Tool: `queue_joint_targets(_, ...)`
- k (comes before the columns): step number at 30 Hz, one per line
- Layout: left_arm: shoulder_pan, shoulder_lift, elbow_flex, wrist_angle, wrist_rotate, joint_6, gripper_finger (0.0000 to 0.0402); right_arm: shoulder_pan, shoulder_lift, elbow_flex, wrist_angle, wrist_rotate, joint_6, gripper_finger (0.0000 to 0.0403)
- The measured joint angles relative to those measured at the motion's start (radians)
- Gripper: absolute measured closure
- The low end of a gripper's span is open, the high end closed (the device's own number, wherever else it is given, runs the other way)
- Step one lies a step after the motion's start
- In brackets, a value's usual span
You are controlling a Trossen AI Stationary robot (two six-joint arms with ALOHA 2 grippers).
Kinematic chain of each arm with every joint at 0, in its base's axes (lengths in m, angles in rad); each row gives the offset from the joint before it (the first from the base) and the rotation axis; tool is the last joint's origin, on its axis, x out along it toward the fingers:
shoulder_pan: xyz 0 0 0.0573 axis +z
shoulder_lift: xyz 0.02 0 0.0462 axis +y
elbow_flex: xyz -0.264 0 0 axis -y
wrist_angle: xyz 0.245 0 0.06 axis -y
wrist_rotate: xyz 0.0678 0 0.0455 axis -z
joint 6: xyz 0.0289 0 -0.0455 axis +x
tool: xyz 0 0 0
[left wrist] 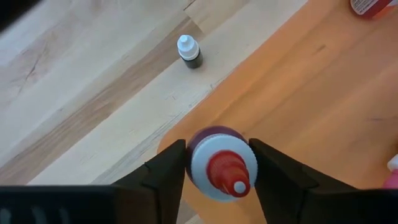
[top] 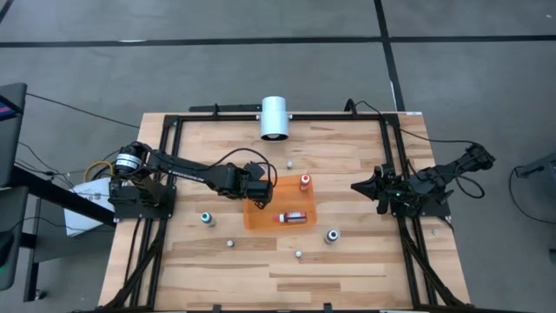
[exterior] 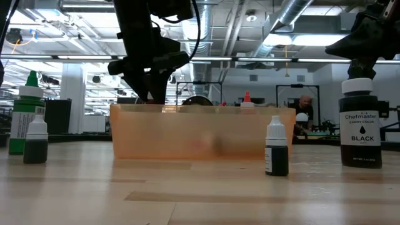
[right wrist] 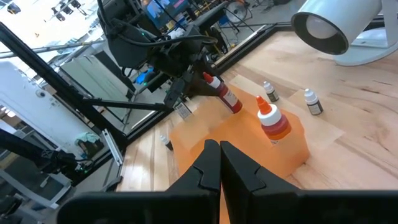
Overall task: Pick & Place food coloring
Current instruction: Put the large red food coloring bottle into the orange container, then adjust the large pink food coloring bottle in the orange container
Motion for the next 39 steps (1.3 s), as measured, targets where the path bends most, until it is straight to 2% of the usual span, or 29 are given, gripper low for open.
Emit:
queue_joint_targets(7, 0.0, 0.0, 0.0, 0.001, 0.001, 0.0, 0.0162, 0.0, 0.0, 0.0, 0.0, 0.0, 0.0, 0.0403)
queue_joint_targets(12, 0.001, 0.0, 0.011, -0.022, 0.004, 0.001, 0.0138, 0.0, 0.0, 0.0, 0.004, 0.0, 0.0, 0.0403)
queue_joint_targets(16, 0.0, -0.002, 0.075, -0.138, 0.002, 0.011, 0.0137, 0.0, 0.0, 0.0, 0.038, -0.026, -0.001, 0.0403)
queue_joint_targets(24, -0.029, -0.003, 0.264, -0.46, -0.028, 0.023, 0.0136, 0.0, 0.002, 0.0, 0.104, -0.204, -0.002, 0.0403)
queue_joint_targets(29, -0.108, -0.021, 0.304, -0.616, -0.137, -0.081, 0.0136, 0.001, 0.002, 0.0, 0.149, -0.233, -0.019, 0.0403)
queue_joint_targets(35, -0.241, -0.099, 0.304, -0.711, -0.286, -0.275, 0.0136, 0.001, 0.017, 0.0, 0.163, -0.233, -0.021, 0.0403)
queue_joint_targets(39, -0.287, -0.181, 0.251, -0.71, -0.302, -0.357, 0.0136, 0.001, 0.072, 0.012, 0.232, -0.233, -0.069, 0.0403)
